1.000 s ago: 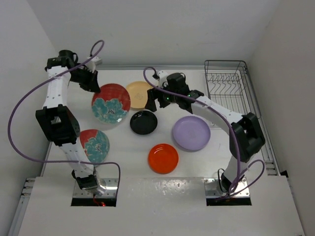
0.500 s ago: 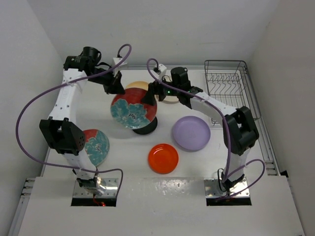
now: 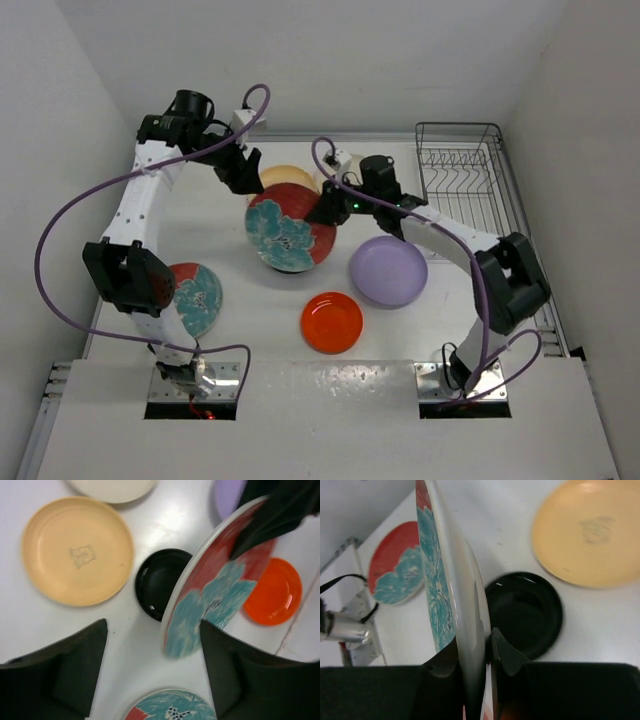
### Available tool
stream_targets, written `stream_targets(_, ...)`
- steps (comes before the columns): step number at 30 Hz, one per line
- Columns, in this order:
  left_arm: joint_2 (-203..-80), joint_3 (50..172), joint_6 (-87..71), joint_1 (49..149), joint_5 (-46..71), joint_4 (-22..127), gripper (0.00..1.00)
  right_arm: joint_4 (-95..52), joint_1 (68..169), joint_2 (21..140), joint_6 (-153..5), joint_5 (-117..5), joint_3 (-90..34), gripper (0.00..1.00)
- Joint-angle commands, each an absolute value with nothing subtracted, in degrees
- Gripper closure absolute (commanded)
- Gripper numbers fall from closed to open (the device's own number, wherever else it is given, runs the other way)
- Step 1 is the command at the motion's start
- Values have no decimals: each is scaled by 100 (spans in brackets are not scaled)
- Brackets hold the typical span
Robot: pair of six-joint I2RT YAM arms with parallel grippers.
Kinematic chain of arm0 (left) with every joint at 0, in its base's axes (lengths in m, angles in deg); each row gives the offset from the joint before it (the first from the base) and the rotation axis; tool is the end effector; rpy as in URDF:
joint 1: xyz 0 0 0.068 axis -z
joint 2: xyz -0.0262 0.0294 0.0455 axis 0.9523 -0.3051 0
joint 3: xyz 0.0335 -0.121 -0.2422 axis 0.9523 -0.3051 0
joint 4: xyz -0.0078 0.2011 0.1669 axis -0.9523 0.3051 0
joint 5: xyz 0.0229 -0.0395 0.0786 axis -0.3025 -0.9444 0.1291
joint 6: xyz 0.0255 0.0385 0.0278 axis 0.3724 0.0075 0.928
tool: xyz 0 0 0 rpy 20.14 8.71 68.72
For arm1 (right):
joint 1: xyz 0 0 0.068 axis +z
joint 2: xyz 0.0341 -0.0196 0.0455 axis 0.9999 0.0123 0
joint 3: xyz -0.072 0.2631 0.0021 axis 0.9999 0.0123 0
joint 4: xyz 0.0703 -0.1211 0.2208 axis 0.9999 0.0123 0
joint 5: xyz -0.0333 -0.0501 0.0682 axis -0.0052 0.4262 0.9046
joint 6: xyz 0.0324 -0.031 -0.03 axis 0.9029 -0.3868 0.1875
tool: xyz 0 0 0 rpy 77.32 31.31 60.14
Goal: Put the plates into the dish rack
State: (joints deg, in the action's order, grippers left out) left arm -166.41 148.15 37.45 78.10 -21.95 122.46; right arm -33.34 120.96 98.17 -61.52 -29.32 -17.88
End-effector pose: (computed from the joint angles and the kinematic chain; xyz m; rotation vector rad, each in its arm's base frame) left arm 0.3457 -0.0597 0.3878 1.0379 2.1142 -0.7244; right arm 0.3245 0.2240 0.2533 -0.6387 1.9639 1.1589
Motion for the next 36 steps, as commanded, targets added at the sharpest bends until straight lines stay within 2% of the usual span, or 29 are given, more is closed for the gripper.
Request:
stream_targets(1,-16350,15017,2720,7619,-1313,11444,17,-3336,11612,8946,-6209,-3630,-2005,100)
stream_targets(2,-16350,15104,2561,7550,-1138,11347,1,-3178,11471,8667,-6263,-3831,-2068,100)
stream_targets(5,-16350,15184,2052,7357,-172,10908,0,-2396,10945,8227,-6544,-4699,-2497,100)
stream_targets(10,-16350,15237,1856,6996,462,10766,0,-1903,10170,7821,-7036,-5800,-3034,100)
stream_targets(15,-16350,14693,2233,6995,833,10836,0,-2182,9073,7793,-7607,-7311,-3167,100)
stream_targets(18,-16297,14245,2619,6995,771,11003,0,-2699,8405,7942,-7994,-7498,-3123,100)
stream_targets(22,-16402,13805,2796,6995,964,11231,0,-3412,8121,8337,-8836,-7542,-2965,100)
stream_targets(25,-16403,13611,2797,6942,913,11232,0,-4632,8016,8803,-9383,-7647,-2771,100)
stream_targets(32,-16622,13611,2744,6828,692,11232,0,-4802,7875,9788,-9515,-7701,-3508,100)
stream_targets(36,-16675,13505,2867,6775,745,11285,0,-5047,7893,10104,-10041,-7656,-3536,100)
